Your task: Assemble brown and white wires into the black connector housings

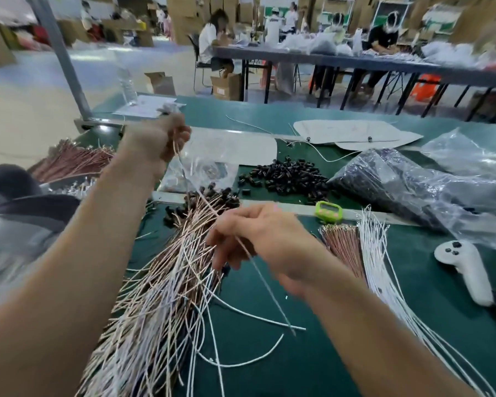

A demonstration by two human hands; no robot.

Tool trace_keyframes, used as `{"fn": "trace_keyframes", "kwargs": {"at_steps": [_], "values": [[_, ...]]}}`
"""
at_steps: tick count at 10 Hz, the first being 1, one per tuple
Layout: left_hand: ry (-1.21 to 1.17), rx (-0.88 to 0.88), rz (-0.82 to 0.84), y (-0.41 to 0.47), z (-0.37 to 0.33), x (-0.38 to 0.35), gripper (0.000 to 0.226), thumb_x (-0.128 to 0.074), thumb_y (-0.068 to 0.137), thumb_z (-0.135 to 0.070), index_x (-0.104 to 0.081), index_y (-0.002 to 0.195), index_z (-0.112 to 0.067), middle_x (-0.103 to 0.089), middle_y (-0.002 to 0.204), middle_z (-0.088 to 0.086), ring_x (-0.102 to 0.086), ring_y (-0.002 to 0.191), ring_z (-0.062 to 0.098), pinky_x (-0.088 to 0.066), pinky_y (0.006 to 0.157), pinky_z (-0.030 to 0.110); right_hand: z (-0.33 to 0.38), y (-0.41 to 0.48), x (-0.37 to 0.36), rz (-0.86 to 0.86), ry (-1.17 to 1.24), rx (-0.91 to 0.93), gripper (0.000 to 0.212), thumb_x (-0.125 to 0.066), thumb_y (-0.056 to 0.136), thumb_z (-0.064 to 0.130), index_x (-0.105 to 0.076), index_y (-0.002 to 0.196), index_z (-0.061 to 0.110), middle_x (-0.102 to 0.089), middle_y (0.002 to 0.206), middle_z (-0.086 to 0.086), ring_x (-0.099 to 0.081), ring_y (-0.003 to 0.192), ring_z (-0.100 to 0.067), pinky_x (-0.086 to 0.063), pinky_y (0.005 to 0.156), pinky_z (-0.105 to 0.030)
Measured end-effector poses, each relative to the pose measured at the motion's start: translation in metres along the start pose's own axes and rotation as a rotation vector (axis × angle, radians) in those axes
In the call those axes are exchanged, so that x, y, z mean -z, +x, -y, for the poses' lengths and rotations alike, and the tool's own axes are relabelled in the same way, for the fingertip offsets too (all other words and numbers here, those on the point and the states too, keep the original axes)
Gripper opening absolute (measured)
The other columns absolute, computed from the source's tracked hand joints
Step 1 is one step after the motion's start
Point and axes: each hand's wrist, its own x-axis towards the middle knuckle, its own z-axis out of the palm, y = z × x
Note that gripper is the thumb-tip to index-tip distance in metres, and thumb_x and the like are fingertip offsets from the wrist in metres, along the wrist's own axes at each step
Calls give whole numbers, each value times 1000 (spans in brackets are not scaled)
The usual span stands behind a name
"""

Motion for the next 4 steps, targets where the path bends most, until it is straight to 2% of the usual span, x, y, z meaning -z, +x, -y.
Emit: {"fn": "trace_keyframes", "kwargs": {"at_steps": [1,2,3,4], "values": [[430,63,97,-6,35,-7,27,-77,89,-19,-70,111,-6,-75,107,9,-74,77,10,-56,67,18,-38,9,-38,-111,189,-222,26,-50,104,3,-68,93,-11,-71,65,-14,-59,44,-16,-47,44,-19],[910,2,212,-21,71,-10,57,-81,85,-22,-62,138,-18,-65,135,1,-67,105,17,-54,90,27,-68,19,-63,-284,314,-374,25,-49,102,4,-70,92,-4,-73,70,-15,-60,48,-18,-43,44,-22],[1006,-116,124,-45,80,-12,57,-76,85,-22,-61,140,-23,-67,135,6,-67,115,33,-52,102,40,-90,28,-67,-350,158,-445,26,-55,101,18,-74,92,2,-77,78,-13,-72,62,-22,-59,58,-32],[1005,-229,93,-94,81,15,52,-74,86,-27,-62,137,-36,-67,133,-9,-69,109,30,-56,98,39,-86,19,-47,-374,-564,-448,33,-61,92,45,-76,94,16,-77,92,-7,-73,87,-30,-60,81,-39]]}}
